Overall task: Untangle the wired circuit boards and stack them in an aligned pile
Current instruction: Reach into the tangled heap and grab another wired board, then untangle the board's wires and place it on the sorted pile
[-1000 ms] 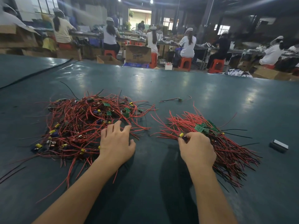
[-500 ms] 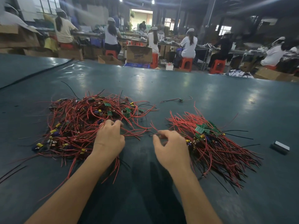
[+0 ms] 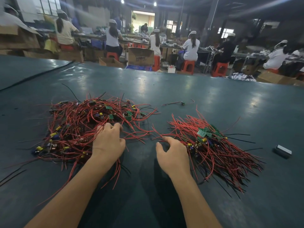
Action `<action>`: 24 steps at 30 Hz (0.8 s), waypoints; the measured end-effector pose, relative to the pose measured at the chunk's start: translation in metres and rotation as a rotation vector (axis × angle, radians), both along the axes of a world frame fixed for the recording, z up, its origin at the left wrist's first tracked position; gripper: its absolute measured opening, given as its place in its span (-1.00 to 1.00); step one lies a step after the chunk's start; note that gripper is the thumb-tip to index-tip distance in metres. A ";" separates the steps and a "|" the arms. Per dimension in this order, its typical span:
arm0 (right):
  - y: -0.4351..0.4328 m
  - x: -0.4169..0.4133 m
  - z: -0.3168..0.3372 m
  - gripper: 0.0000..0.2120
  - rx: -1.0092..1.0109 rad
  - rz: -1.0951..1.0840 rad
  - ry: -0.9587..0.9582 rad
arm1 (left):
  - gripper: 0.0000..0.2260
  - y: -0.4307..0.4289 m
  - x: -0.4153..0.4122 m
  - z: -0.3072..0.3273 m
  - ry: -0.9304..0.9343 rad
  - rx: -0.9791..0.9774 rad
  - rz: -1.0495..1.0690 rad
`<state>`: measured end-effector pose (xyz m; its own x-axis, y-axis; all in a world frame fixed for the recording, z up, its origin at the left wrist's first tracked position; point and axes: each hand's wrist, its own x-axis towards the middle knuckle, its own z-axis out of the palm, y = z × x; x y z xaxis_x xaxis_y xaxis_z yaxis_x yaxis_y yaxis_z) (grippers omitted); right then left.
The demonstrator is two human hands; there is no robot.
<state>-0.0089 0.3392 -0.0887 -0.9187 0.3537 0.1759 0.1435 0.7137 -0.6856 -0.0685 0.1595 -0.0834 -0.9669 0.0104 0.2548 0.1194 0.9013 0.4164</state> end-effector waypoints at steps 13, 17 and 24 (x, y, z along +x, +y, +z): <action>-0.001 0.001 0.001 -0.62 -0.015 0.011 0.003 | -0.79 0.002 0.002 0.001 0.115 -0.024 -0.002; -0.001 0.001 -0.001 -0.65 -0.023 0.024 0.022 | -0.83 0.012 0.009 0.006 0.322 0.043 -0.078; -0.013 -0.005 0.002 -0.67 -0.448 0.127 0.215 | -0.83 0.033 0.025 0.007 0.529 0.191 -0.385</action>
<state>-0.0137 0.3265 -0.0872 -0.9188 0.3260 0.2226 -0.1032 0.3458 -0.9326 -0.0430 0.1924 -0.0765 -0.6480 0.2369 0.7239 0.6484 0.6702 0.3611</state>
